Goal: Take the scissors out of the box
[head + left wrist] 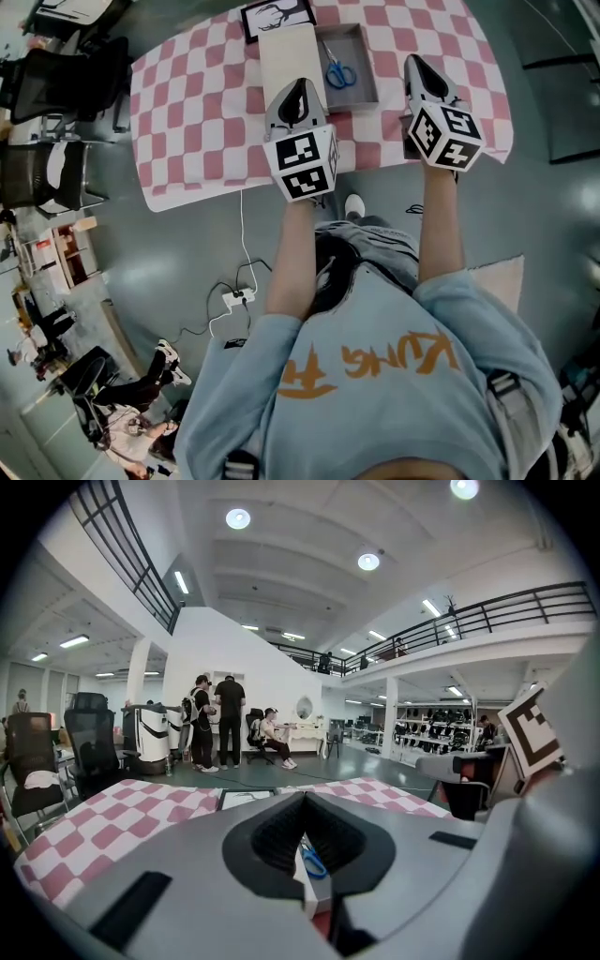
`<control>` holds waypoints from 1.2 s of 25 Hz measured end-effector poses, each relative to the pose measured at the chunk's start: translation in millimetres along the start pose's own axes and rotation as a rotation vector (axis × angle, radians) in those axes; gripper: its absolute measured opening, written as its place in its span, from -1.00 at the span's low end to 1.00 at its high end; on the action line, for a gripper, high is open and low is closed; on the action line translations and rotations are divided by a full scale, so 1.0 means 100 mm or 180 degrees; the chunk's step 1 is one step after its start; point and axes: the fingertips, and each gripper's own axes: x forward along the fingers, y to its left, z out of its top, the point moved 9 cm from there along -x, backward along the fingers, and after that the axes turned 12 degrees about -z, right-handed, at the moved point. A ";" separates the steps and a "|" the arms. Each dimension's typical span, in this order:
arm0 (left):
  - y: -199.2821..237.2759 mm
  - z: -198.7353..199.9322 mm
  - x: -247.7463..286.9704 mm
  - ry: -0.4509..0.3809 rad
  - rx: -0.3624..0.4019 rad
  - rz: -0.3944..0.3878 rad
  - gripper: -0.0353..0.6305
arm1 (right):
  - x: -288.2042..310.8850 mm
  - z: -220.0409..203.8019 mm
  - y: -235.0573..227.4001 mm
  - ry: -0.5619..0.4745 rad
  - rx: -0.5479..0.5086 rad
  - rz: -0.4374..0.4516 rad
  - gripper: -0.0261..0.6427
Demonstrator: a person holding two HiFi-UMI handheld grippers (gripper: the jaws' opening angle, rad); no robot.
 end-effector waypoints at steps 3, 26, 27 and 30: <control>0.06 -0.04 0.07 0.0050 -0.0030 -0.0013 -0.84 | 0.08 -0.06 0.04 0.0079 -0.0035 0.0011 -0.93; 0.71 -0.28 0.46 0.0406 -0.0173 0.0036 -0.84 | 0.93 -0.53 0.65 0.0789 -0.0321 0.0261 -0.93; 0.73 -0.28 0.47 0.0409 -0.0180 0.0033 -0.84 | 0.95 -0.54 0.67 0.0807 -0.0342 0.0255 -0.93; 0.78 -0.29 0.52 0.0421 -0.0213 0.0023 -0.84 | 1.02 -0.57 0.72 0.0893 -0.0430 0.0260 -0.92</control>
